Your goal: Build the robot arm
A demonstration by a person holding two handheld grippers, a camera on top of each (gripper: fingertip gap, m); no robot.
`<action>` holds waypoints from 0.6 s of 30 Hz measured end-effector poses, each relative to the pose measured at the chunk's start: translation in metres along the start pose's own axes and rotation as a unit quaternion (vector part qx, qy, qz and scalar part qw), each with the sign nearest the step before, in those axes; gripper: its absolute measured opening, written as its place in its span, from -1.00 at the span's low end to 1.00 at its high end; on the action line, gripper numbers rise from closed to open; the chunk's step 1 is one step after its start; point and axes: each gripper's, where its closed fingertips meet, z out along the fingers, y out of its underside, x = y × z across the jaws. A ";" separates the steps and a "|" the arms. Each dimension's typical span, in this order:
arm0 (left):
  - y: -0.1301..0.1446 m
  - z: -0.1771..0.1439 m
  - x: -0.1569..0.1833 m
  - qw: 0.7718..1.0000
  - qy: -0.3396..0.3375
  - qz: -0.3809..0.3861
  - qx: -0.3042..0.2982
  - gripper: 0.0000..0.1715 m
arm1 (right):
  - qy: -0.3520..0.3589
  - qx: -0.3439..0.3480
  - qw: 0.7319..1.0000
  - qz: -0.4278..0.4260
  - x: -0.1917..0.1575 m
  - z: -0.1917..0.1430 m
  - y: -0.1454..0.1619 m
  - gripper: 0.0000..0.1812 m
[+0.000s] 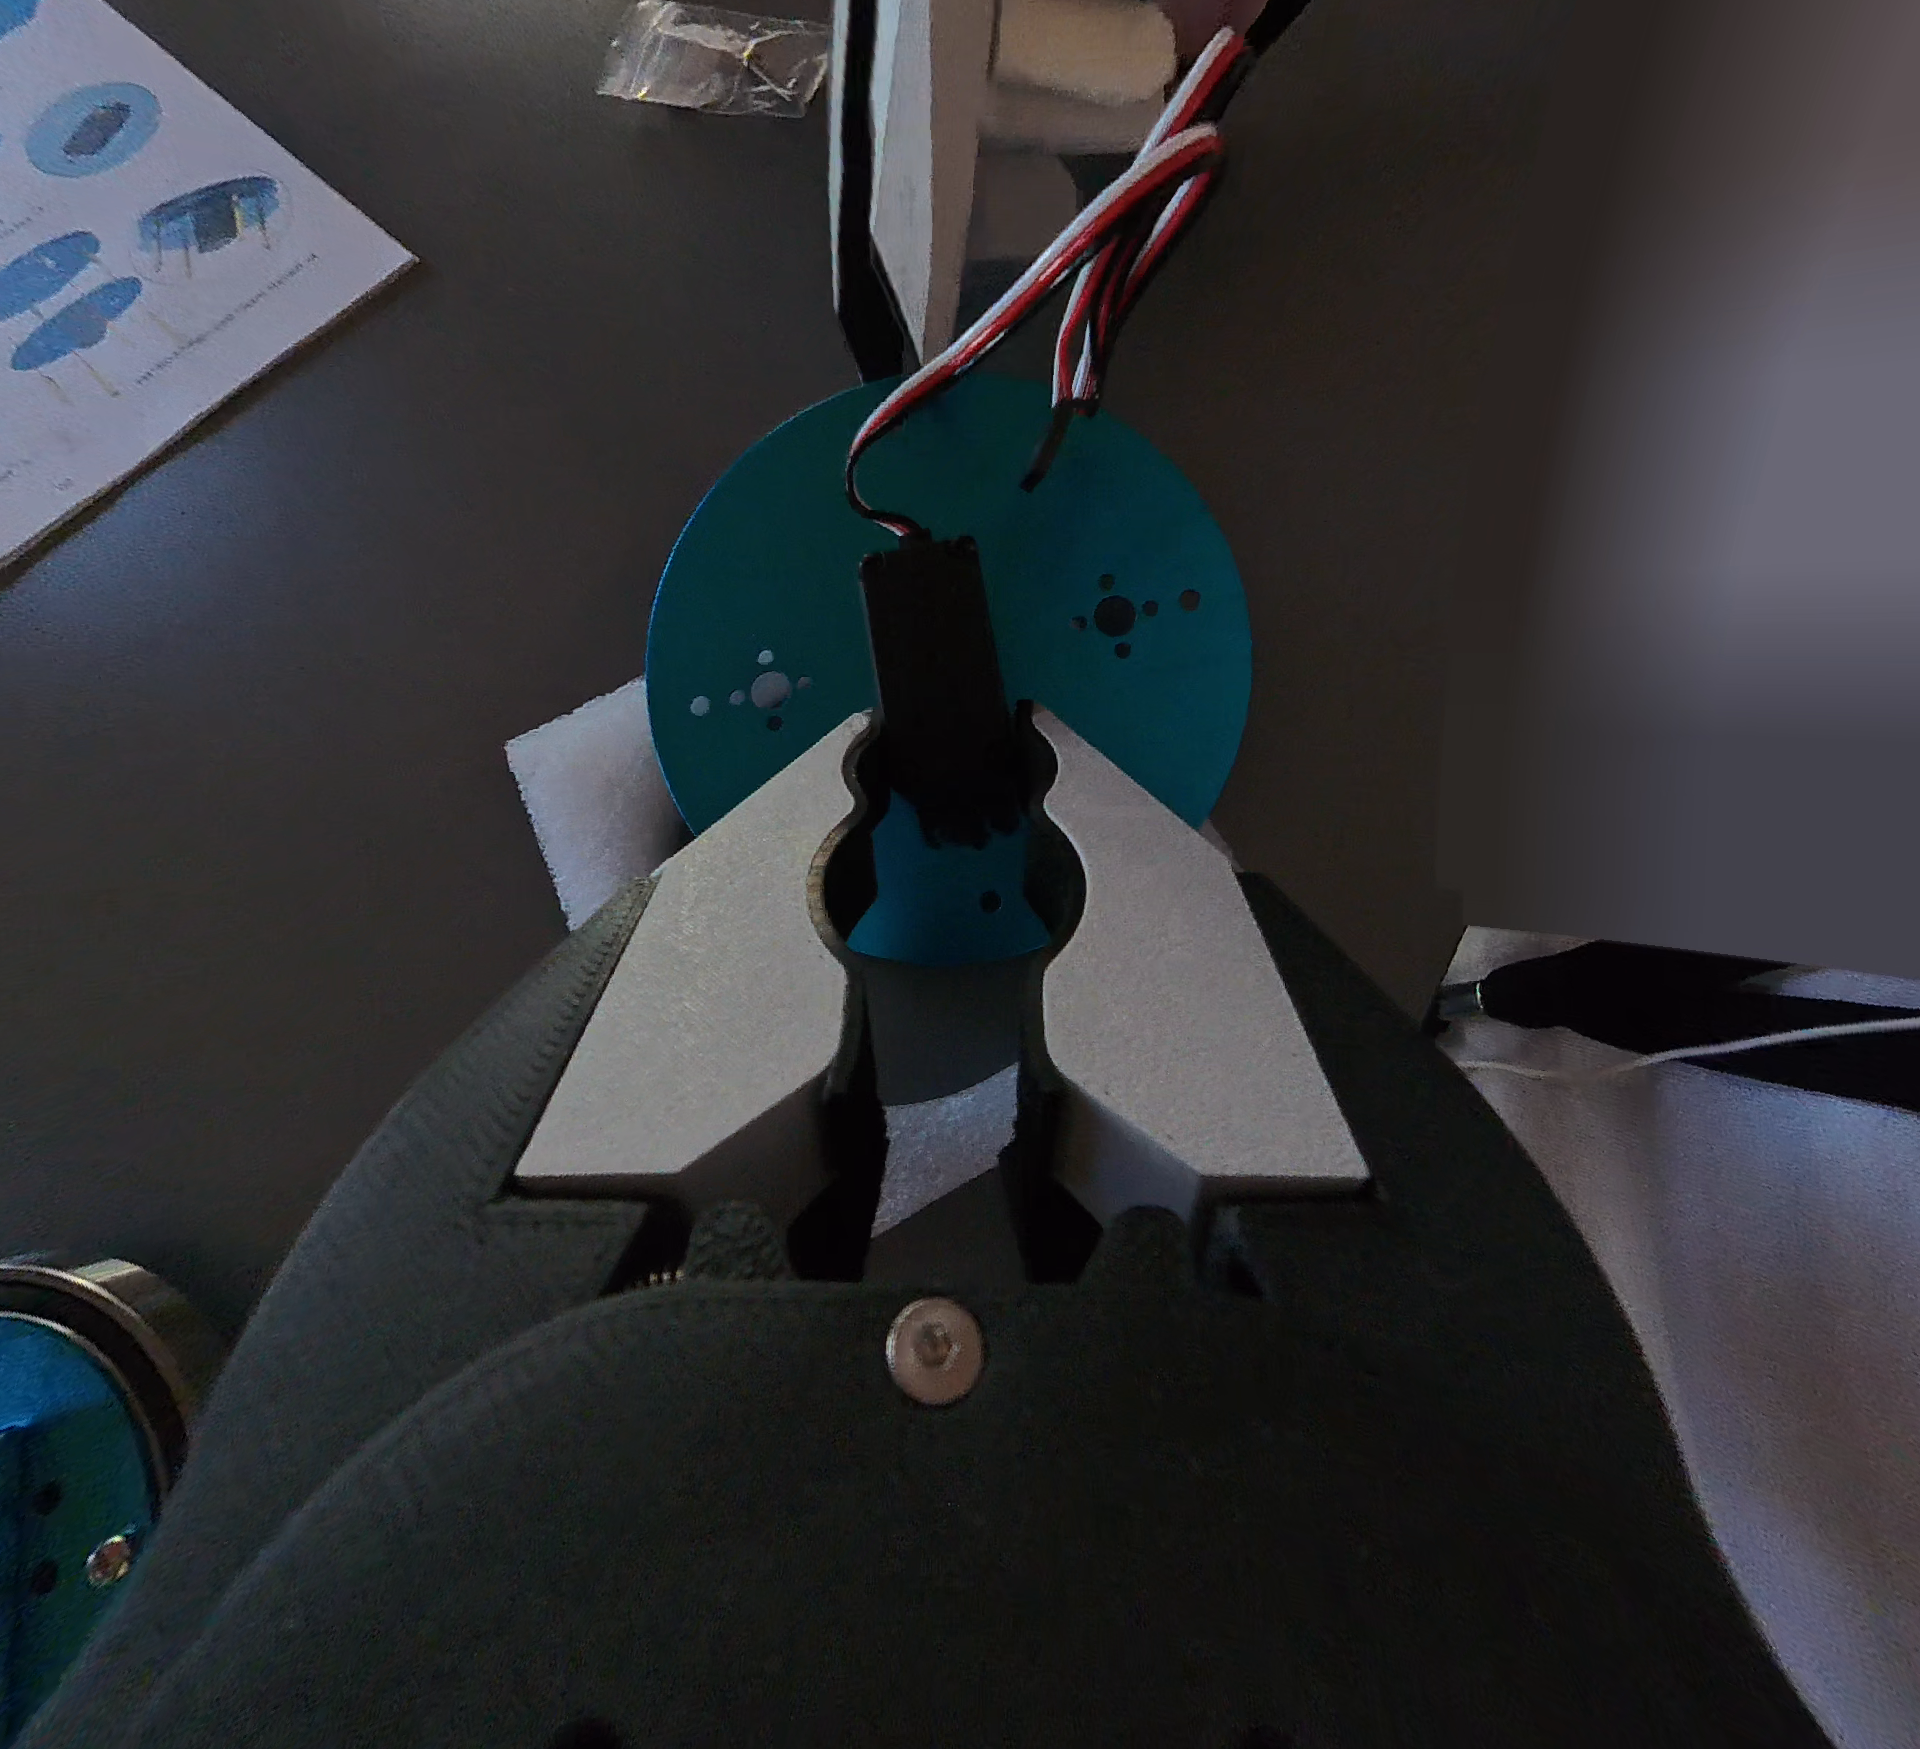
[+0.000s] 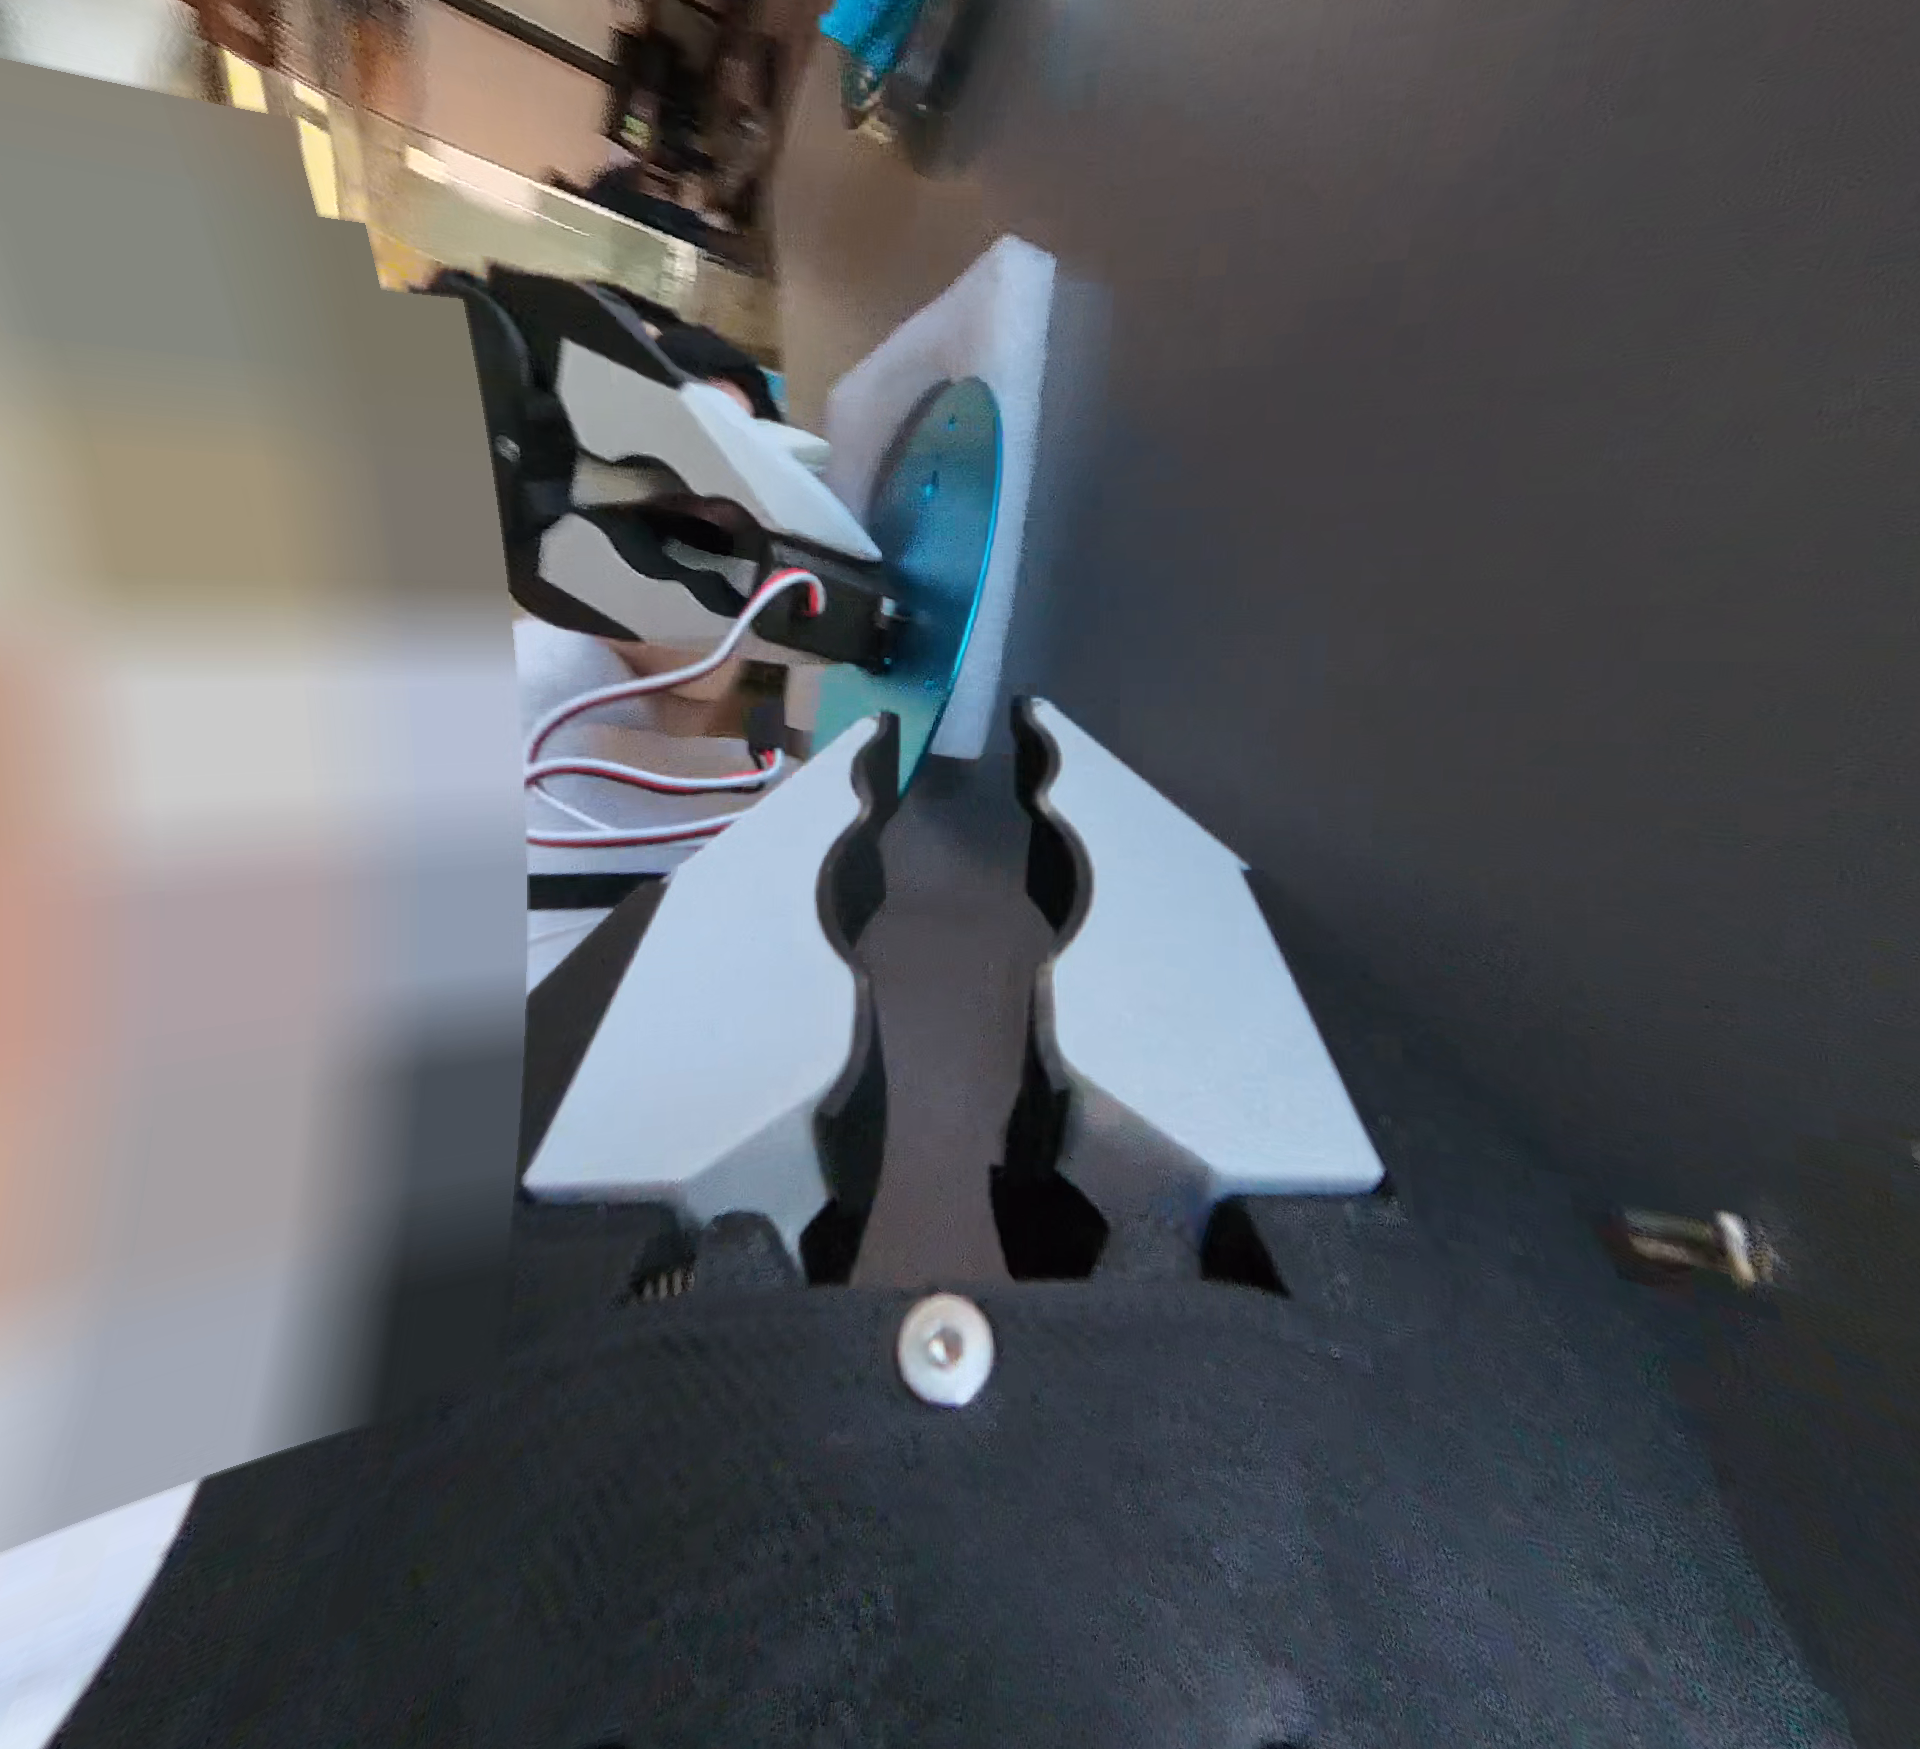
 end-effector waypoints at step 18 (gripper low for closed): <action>-0.025 -0.034 -0.011 0.996 0.014 -0.058 0.064 -0.56 | 0.370 0.063 0.876 -0.304 -0.005 -0.171 0.059 -0.68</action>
